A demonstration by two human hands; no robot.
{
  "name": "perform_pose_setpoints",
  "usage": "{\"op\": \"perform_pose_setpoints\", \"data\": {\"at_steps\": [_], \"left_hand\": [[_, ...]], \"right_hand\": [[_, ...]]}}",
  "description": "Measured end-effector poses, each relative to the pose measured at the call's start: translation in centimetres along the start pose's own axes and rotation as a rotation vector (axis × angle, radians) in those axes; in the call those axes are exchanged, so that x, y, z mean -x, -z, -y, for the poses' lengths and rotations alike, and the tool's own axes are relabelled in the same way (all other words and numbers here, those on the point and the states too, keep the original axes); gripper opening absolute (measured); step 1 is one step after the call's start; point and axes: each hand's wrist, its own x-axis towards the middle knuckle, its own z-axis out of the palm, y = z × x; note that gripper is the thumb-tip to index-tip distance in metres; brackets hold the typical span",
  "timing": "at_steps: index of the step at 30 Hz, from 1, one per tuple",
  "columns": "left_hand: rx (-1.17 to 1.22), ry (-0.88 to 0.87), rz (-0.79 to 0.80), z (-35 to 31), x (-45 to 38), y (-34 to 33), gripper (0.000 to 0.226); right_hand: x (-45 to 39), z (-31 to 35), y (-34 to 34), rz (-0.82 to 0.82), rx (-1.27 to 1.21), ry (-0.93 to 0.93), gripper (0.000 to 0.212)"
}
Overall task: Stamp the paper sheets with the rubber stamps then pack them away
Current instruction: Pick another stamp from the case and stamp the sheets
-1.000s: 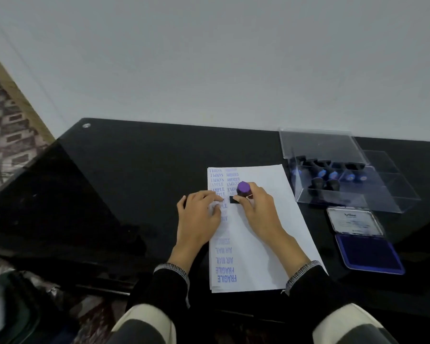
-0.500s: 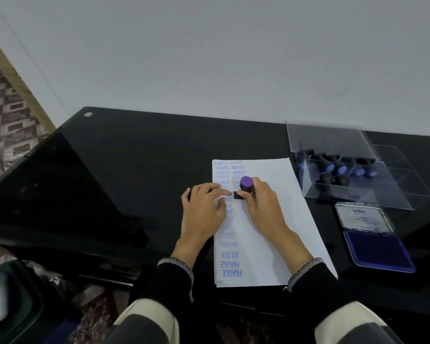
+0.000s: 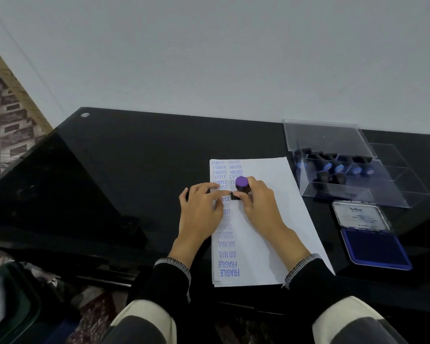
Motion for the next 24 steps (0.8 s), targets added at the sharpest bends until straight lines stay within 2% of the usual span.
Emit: {"op": "perform_pose_setpoints", "data": {"at_steps": [10,17,24], "left_hand": [[0.025,0.016,-0.026,0.09,-0.05,-0.24,0.028],[0.106,0.125,-0.043,0.34,-0.4,-0.33,0.046],[0.114,0.147,-0.051,0.45,-0.41,-0.41,0.046]], "right_hand": [[-0.44,-0.05,-0.01,-0.01,0.009,0.008,0.021],[-0.43,-0.22,-0.3,-0.029,0.014,0.017,0.023],[-0.51,0.05,-0.06,-0.007,0.013,0.006,0.022]]}}
